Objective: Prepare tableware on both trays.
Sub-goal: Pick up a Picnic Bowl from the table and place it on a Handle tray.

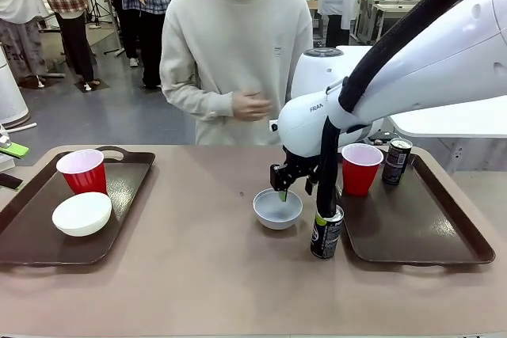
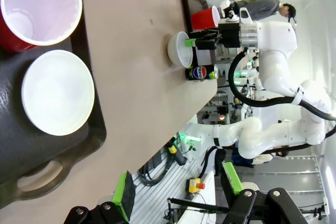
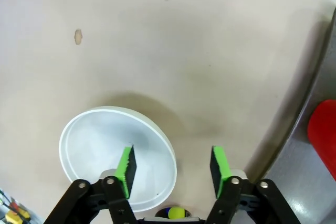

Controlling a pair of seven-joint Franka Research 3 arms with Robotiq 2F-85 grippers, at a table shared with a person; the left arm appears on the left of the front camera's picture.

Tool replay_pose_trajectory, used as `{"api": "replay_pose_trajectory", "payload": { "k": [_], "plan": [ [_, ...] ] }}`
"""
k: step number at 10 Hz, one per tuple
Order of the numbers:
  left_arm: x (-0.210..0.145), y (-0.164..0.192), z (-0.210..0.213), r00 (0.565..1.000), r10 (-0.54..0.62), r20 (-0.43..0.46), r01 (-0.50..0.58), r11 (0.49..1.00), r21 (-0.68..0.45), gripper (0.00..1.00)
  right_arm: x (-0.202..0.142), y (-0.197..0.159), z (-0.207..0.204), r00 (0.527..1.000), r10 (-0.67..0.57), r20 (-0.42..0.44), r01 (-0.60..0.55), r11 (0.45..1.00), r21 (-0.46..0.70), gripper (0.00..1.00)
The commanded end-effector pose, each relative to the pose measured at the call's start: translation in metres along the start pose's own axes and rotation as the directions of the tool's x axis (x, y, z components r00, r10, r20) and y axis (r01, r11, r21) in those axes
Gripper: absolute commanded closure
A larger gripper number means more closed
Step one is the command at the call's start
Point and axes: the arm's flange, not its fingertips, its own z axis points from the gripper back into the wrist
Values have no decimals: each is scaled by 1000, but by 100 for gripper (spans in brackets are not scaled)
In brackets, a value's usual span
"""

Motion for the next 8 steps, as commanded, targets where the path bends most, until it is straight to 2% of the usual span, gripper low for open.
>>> {"api": "replay_pose_trajectory", "payload": {
  "k": [1,2,8],
  "plan": [
    [-1,0,2,1000,-9,5,9,1000,-17,13,3,-5,1,1000,-6,-1,6,999,44,64],
    [-1,0,2,1000,-9,5,9,1000,-17,13,3,-5,1,1000,-6,-6,6,999,52,100],
    [-1,0,2,1000,-9,5,9,1000,-17,13,-9,-8,19,999,-32,-1,32,999,38,100]
  ]
}}
